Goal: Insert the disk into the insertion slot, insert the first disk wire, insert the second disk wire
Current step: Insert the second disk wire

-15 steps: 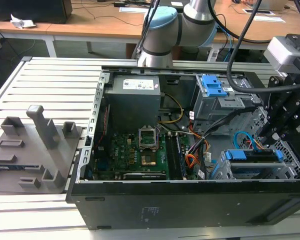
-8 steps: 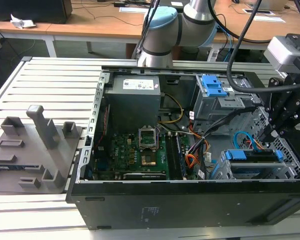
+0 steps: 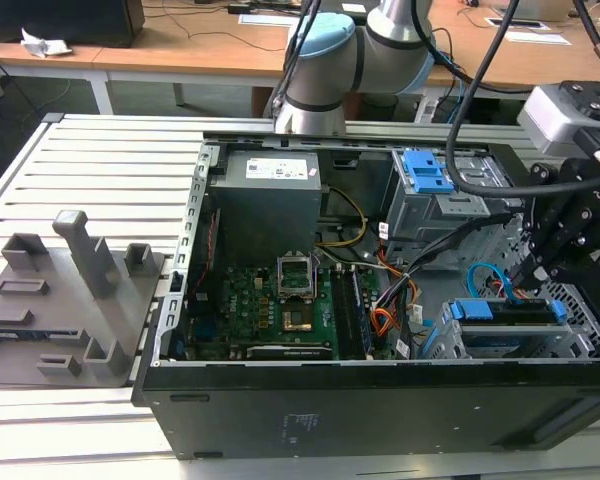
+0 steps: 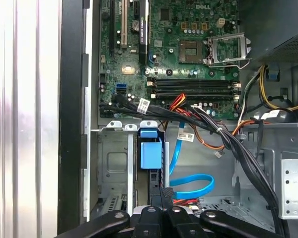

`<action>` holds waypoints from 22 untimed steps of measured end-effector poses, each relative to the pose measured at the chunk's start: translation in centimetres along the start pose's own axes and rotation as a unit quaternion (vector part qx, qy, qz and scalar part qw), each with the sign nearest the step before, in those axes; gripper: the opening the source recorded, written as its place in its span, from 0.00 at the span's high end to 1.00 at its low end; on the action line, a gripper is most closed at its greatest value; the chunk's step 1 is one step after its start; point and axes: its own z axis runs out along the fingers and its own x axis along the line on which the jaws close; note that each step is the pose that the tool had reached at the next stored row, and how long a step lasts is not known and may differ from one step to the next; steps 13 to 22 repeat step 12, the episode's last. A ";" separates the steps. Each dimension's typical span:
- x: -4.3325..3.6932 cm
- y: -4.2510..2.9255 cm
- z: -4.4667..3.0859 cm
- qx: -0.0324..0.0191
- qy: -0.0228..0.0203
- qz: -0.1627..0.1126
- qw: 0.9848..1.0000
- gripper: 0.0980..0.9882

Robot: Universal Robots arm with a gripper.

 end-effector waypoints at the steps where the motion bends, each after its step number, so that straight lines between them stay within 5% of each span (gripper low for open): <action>1: 0.01 0.17 0.12 0.000 0.000 0.000 1.000 0.99; 5: 0.04 0.77 0.30 0.000 -0.001 0.000 1.000 0.99; 22: 0.03 0.78 0.31 0.000 -0.001 0.000 1.000 0.99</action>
